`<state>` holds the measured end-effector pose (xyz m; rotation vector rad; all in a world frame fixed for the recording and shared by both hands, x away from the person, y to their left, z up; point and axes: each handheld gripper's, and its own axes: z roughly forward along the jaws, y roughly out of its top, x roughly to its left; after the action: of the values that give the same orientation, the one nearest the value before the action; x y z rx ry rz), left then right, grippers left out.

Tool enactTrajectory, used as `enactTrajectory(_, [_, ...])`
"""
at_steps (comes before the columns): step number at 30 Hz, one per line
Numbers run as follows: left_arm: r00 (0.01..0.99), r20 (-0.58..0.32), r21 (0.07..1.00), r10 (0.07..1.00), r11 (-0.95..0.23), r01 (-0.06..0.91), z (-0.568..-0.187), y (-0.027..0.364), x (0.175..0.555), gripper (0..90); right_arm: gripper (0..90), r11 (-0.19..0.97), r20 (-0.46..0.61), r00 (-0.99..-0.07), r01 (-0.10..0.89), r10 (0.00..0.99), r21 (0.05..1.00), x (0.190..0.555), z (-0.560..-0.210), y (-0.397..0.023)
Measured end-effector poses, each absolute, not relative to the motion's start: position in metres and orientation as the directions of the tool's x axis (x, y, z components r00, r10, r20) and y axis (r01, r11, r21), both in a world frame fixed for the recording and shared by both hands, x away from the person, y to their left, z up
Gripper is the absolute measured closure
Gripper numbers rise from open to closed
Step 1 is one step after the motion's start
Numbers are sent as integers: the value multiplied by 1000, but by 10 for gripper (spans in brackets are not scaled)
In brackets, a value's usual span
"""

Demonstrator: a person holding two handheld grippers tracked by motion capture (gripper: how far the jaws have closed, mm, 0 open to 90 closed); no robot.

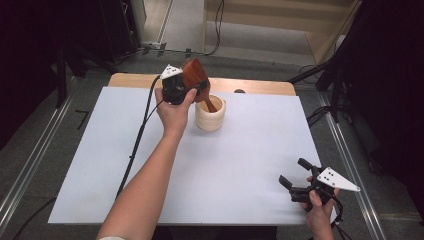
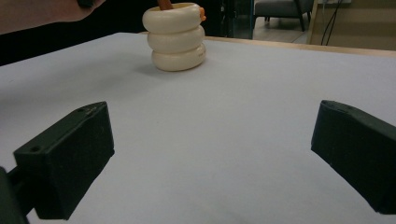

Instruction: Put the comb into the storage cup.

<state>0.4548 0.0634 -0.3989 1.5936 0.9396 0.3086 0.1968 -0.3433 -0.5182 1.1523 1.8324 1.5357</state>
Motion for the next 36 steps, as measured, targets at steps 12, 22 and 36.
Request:
enactTrajectory(12, [623, -298, 909, 724, 16, 416, -414, 58, 457, 550, 0, 19, 147, -530, 294, 835, 956, 197, -518, -343])
enactTrajectory(22, [623, -300, 899, 723, -4, 438, -425, 51, 457, 549, 0, 24, 141, -528, 293, 837, 956, 197, -518, -342])
enactTrajectory(36, [583, -340, 884, 738, 39, 466, -430, 54, 462, 517, 0, 21, 144, -530, 292, 836, 956, 198, -518, -342])
